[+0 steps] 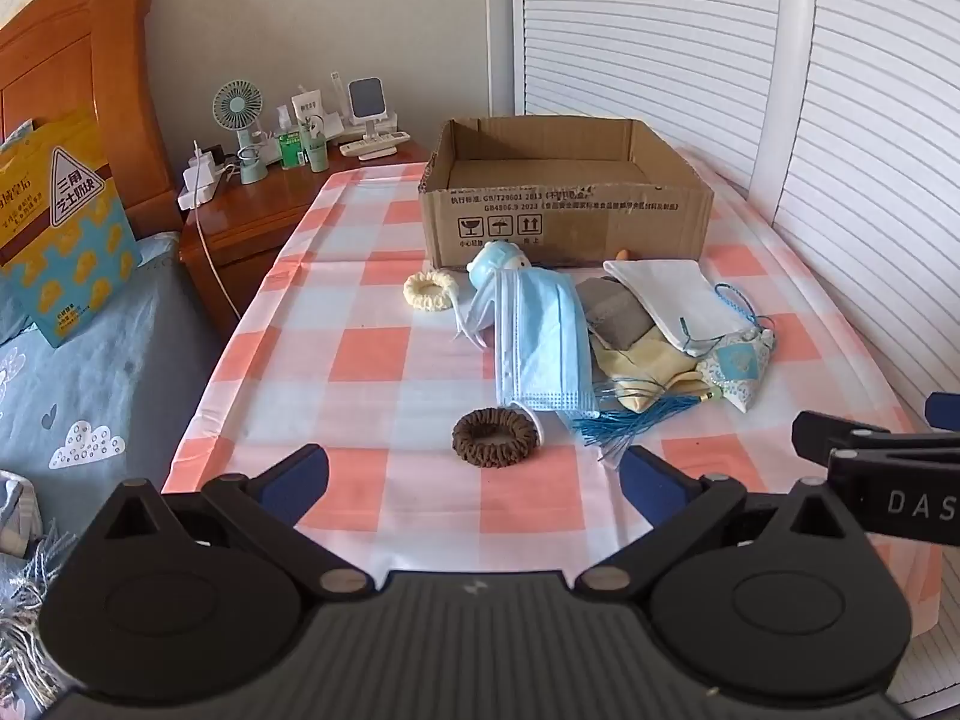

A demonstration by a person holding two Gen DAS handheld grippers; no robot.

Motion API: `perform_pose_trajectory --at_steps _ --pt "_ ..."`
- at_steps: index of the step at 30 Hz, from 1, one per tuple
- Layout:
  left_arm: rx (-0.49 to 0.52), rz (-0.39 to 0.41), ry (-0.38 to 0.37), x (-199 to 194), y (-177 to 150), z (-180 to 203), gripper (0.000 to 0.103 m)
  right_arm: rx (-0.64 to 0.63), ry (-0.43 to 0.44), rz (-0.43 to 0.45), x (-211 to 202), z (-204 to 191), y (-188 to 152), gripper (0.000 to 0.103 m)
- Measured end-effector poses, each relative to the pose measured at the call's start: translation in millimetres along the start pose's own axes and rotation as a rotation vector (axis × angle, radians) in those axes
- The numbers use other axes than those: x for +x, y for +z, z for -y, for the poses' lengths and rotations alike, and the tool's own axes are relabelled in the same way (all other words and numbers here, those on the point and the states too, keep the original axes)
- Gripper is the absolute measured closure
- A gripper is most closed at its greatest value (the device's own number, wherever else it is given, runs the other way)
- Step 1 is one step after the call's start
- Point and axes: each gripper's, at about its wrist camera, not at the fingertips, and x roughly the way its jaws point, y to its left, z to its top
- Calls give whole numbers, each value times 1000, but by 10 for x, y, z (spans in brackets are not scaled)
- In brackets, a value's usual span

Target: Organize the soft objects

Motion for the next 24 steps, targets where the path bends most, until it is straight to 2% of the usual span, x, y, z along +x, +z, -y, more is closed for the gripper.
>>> perform_pose_trajectory --at_steps 24 --pt "-29 -21 -21 27 13 -27 1 -13 -3 -4 11 -14 10 0"
